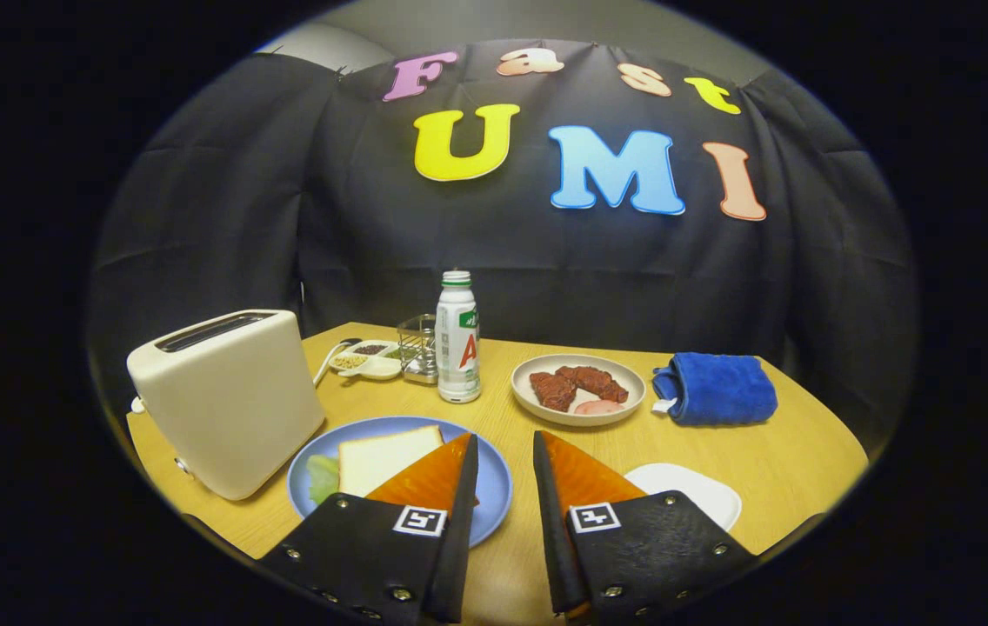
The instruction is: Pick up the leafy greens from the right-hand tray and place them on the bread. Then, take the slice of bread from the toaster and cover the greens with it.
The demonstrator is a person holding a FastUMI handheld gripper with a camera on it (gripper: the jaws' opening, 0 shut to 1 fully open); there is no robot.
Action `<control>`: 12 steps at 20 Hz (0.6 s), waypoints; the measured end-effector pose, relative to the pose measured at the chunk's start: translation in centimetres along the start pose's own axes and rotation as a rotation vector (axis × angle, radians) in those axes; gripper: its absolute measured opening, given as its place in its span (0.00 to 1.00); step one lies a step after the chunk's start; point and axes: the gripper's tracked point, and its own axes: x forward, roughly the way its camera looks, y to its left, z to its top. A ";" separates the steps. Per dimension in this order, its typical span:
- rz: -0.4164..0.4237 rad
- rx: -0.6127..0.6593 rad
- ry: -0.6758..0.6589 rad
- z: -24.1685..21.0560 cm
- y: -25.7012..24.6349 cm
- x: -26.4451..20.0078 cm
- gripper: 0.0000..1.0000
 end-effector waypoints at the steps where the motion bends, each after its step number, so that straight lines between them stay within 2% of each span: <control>1: -0.007 0.008 -0.016 0.5 -0.8 -0.4 0.37; 3: -0.016 0.021 -0.039 1.0 -2.5 -1.3 0.37; 8: -0.110 -0.024 -0.103 1.8 -9.3 -3.2 0.37; 12: -0.115 0.008 -0.116 1.9 -13.7 -5.2 0.37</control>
